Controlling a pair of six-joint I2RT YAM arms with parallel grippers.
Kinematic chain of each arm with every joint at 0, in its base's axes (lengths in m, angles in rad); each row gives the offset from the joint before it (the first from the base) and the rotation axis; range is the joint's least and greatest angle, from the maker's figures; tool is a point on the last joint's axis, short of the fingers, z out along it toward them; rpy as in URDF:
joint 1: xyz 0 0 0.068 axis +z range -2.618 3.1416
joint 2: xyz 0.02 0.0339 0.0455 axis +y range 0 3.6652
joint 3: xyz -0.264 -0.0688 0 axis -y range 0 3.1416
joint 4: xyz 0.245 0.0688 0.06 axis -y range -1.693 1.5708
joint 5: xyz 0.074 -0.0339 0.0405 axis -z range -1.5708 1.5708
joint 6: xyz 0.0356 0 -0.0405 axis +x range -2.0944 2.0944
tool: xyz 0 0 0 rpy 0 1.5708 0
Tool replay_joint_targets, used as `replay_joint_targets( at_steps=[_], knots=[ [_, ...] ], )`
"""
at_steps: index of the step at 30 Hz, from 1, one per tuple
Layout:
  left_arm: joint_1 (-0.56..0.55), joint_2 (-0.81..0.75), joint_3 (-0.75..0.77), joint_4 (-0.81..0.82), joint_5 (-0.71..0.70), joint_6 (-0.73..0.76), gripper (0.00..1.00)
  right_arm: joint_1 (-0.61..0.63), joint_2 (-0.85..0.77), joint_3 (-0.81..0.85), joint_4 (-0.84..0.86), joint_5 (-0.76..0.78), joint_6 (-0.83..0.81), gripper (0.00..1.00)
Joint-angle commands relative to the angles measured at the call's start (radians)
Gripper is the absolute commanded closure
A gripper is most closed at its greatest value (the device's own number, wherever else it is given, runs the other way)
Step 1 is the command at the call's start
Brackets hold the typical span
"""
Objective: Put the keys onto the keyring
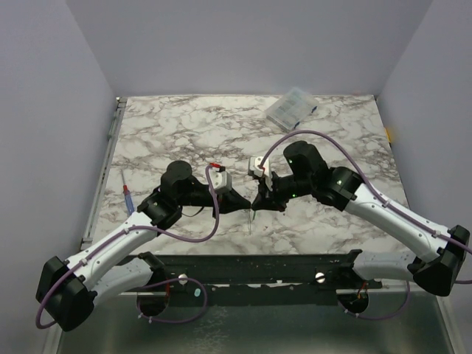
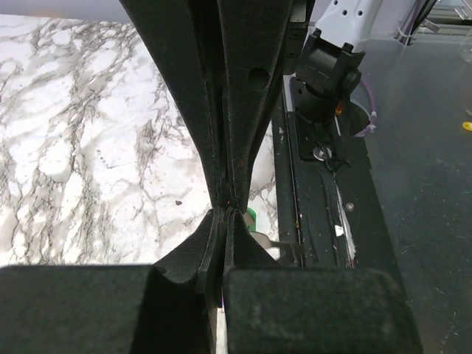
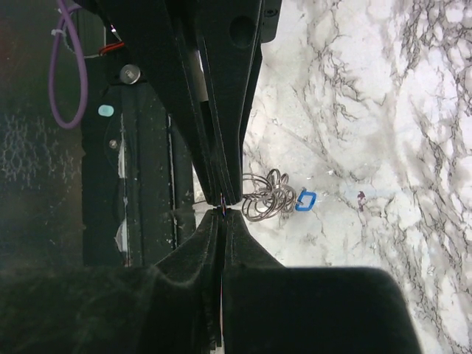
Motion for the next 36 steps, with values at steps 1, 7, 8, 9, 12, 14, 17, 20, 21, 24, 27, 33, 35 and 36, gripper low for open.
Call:
replay_joint_targets(
  at_steps=[1,7,8,9,12,14,17,20,21,24,27,33,35,36],
  knots=[
    [0.001,-0.014,0.02,0.013,-0.006,-0.002,1.0,0.011,-0.042,-0.01,0.11,-0.027,0.043,0.91],
    [0.013,-0.052,0.015,0.028,-0.018,-0.005,1.0,0.011,-0.041,-0.018,0.119,-0.023,0.061,0.56],
    [0.016,-0.056,0.015,0.03,-0.019,-0.005,1.0,0.01,-0.044,-0.021,0.121,-0.02,0.062,0.56],
    [0.017,-0.061,0.014,0.03,-0.02,-0.005,1.0,0.011,-0.049,-0.026,0.125,-0.021,0.062,0.55],
    [0.024,-0.073,0.011,0.033,-0.024,-0.004,1.0,0.011,-0.076,-0.045,0.145,-0.024,0.062,0.56],
    [0.027,-0.079,0.011,0.035,-0.027,-0.005,1.0,0.011,-0.095,-0.061,0.161,-0.026,0.061,0.57],
    [0.032,-0.086,0.011,0.04,-0.027,-0.009,1.0,0.01,-0.116,-0.081,0.181,-0.018,0.062,0.61],
    [0.035,-0.091,0.007,0.046,-0.024,-0.012,1.0,0.011,-0.118,-0.087,0.191,-0.007,0.067,0.63],
    [0.036,-0.093,0.008,0.049,-0.023,-0.013,1.0,0.011,-0.117,-0.088,0.193,-0.007,0.066,0.64],
    [0.036,-0.095,0.007,0.051,-0.017,-0.016,1.0,0.011,-0.109,-0.087,0.198,-0.009,0.068,0.64],
    [0.037,-0.095,0.005,0.056,-0.011,-0.019,1.0,0.011,-0.099,-0.083,0.198,-0.001,0.068,0.6],
    [0.038,-0.097,0.005,0.061,-0.007,-0.023,1.0,0.011,-0.081,-0.08,0.196,0.015,0.07,0.61],
    [0.038,-0.098,0.004,0.063,-0.005,-0.023,1.0,0.011,-0.074,-0.081,0.197,0.033,0.071,0.61],
    [0.039,-0.098,0.004,0.063,-0.004,-0.023,1.0,0.011,-0.071,-0.081,0.197,0.045,0.071,0.61]
  ],
)
